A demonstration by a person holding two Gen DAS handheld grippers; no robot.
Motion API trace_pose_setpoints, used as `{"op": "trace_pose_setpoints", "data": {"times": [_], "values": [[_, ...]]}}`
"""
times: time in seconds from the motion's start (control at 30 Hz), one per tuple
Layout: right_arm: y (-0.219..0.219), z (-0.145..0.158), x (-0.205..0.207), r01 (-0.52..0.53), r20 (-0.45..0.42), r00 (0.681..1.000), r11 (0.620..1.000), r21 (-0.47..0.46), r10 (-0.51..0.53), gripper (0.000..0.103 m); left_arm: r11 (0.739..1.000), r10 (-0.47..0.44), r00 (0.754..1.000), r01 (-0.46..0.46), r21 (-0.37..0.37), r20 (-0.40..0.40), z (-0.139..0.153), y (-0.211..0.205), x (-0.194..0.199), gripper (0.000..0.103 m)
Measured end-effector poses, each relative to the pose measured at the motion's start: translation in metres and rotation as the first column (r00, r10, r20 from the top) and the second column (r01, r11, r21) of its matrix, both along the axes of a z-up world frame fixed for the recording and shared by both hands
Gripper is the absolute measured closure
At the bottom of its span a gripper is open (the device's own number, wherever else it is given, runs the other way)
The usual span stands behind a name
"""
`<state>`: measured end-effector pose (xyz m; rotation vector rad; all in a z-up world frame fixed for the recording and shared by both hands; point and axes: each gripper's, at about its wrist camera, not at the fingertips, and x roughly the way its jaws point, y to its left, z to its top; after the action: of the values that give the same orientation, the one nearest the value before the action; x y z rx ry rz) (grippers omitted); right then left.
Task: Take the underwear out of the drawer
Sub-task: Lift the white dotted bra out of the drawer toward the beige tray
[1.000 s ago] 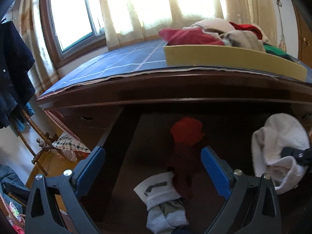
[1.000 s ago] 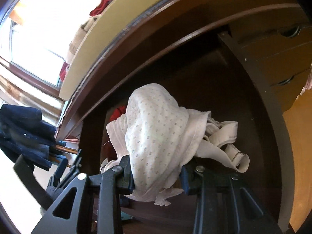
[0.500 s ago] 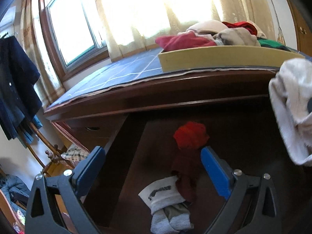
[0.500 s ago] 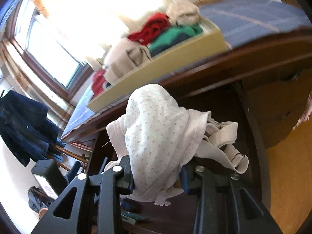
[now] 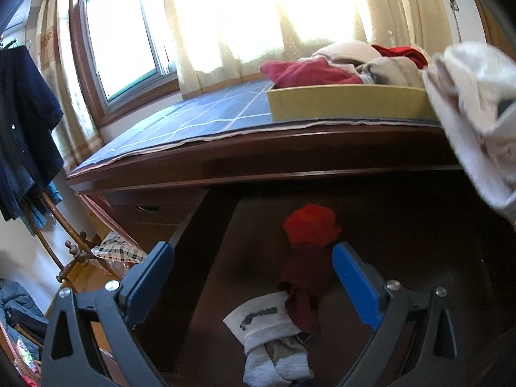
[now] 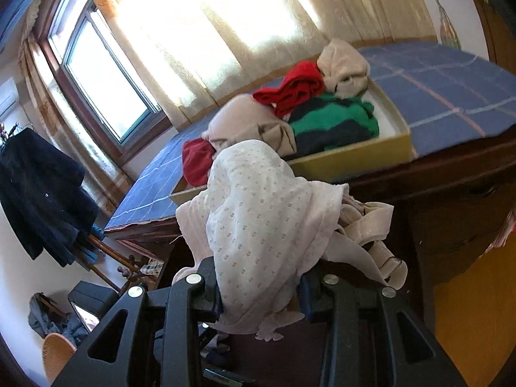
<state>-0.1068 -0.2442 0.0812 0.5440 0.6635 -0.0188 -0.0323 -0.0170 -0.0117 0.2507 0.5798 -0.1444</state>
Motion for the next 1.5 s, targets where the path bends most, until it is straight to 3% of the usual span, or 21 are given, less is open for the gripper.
{"op": "trace_pose_setpoints", "data": {"times": [0.13,0.4,0.77,1.17,1.37,1.5], "values": [[-0.009,-0.008,-0.004,0.030,-0.016,0.999,1.000,0.000,-0.030,0.065,0.999,0.007,1.000,-0.008,-0.044,-0.015,0.002,0.006,0.003,0.003],[-0.036,-0.001,-0.024,0.155,0.031,0.988,0.986,-0.063,-0.153,0.066,0.999,0.011,1.000,-0.012,-0.031,-0.007,0.001,0.003,0.002,0.003],[-0.057,-0.008,-0.035,0.212,0.031,0.977,0.977,-0.016,-0.212,0.066,0.999,0.006,1.000,-0.006,-0.033,-0.008,0.002,0.004,0.002,0.003],[-0.057,-0.010,-0.042,0.168,0.007,0.986,0.985,-0.033,-0.168,0.066,0.999,0.007,1.000,-0.008,-0.034,-0.010,0.001,0.004,0.002,0.003],[-0.041,-0.052,-0.051,0.111,-0.090,0.990,0.993,0.036,-0.107,0.066,0.999,0.019,1.000,-0.019,-0.027,-0.011,0.001,0.002,0.002,0.003],[-0.028,-0.063,-0.050,0.074,-0.117,0.991,0.994,0.085,-0.064,0.065,1.000,0.019,1.000,-0.020,-0.021,-0.010,0.000,0.002,0.002,0.003]]}}
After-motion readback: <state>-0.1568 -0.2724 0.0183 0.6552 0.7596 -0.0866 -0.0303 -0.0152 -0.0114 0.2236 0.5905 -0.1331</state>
